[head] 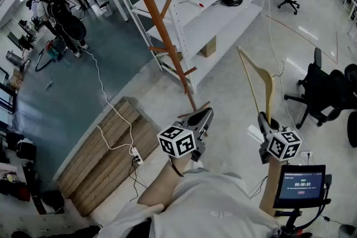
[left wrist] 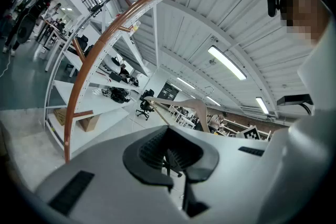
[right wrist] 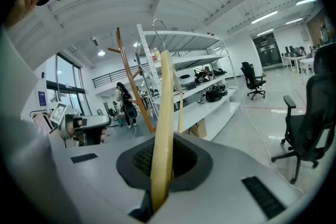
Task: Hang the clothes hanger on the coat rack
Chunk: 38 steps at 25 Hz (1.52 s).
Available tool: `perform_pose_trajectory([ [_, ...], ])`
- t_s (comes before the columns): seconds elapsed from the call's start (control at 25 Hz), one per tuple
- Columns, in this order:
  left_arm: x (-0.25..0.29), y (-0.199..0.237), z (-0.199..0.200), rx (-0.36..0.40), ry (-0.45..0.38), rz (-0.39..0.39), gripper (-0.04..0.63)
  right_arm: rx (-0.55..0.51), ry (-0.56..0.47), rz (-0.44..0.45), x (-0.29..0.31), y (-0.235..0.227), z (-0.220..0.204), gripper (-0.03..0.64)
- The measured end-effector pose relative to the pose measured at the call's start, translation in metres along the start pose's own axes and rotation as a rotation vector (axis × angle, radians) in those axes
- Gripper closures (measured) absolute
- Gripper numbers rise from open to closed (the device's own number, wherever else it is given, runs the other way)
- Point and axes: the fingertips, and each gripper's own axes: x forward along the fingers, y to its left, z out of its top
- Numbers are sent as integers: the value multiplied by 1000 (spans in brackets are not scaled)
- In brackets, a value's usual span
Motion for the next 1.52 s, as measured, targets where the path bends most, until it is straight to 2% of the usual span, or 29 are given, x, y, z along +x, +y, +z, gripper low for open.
perform_pose_trajectory([
  [0.16, -10, 26, 31, 48, 18, 18, 589, 2, -11, 15, 41, 25, 24, 606],
  [0.4, 11, 86, 50, -10, 4, 54, 589, -29, 42, 79, 134, 40, 39, 606],
  [0.8, 32, 103, 74, -27, -54, 97, 589, -67, 96, 141, 189, 40, 60, 606],
  [1.28, 30, 117, 158, 8, -186, 184, 589, -206, 103, 234, 264, 74, 149, 606],
  [1.52, 17, 127, 180, 15, -227, 253, 589, -271, 145, 302, 298, 101, 162, 606],
])
